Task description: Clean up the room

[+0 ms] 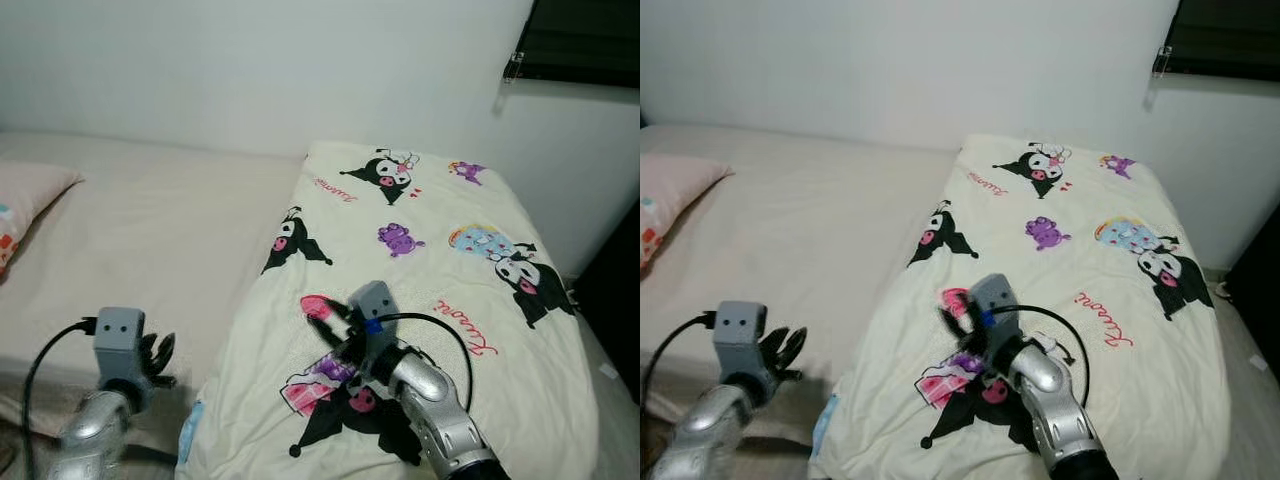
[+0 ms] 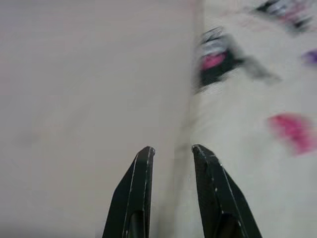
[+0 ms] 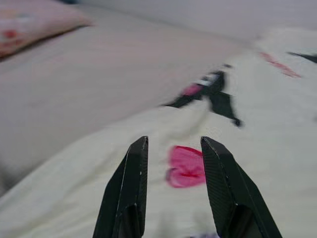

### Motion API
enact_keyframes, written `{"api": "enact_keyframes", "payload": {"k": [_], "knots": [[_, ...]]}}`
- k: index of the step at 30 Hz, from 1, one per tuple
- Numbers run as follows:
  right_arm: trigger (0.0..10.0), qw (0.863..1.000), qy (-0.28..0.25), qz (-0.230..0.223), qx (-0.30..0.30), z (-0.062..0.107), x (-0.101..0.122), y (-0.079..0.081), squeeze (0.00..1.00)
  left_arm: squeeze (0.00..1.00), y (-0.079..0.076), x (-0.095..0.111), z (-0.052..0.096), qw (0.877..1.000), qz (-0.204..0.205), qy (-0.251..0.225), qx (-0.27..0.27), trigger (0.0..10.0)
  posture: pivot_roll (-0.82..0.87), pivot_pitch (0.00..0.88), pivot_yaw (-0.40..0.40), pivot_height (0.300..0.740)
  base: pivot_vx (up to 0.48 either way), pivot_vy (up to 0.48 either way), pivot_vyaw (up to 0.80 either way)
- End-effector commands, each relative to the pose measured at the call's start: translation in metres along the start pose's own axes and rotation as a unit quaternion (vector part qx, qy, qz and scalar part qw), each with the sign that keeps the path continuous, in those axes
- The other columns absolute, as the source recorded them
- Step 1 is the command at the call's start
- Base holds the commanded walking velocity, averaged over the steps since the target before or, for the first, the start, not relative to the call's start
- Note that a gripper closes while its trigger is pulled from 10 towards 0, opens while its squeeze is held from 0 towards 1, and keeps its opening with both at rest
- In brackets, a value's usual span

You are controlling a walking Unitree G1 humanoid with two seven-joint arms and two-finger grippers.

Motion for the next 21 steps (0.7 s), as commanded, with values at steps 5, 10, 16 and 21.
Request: {"api": "enact_keyframes", "payload": {"k": [5,10,16,21], "knots": [[10.0,0.997,-0.003,-0.004,-0.082,0.013,-0.005,-0.019,0.00,0.00,-0.008,0.021,-0.014,0.998,0.001,-0.045,0.036,10.0,0.05,0.000,-0.076,0.650,0.000,0.000,0.00],[10.0,0.996,-0.005,-0.005,-0.088,0.015,-0.005,-0.020,0.00,0.00,-0.010,0.022,-0.014,0.998,0.002,-0.048,0.033,10.0,0.05,0.000,-0.075,0.655,0.000,0.000,0.00],[10.0,0.996,-0.011,-0.005,-0.090,0.014,-0.004,-0.017,0.00,0.00,-0.018,0.018,-0.008,0.999,-0.017,-0.042,0.019,10.0,0.05,0.000,-0.078,0.675,0.000,0.000,0.00],[10.0,0.996,-0.014,-0.001,-0.089,0.012,-0.003,-0.012,0.00,0.00,-0.022,0.017,-0.003,0.998,-0.037,-0.047,0.014,10.0,0.05,0.000,-0.083,0.690,0.000,0.000,0.00]]}}
Point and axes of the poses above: a point about 5 cm out from each wrist's last joint towards the gripper, its own z axis pointing back from the gripper into the wrist, its own x axis along the axis of the wrist's last joint, y = z × x, the point moved 2 cm from there along -z, pointing out of the wrist towards the gripper, and after that the axes turned 8 degrees about -z, right-handed, at the moved point
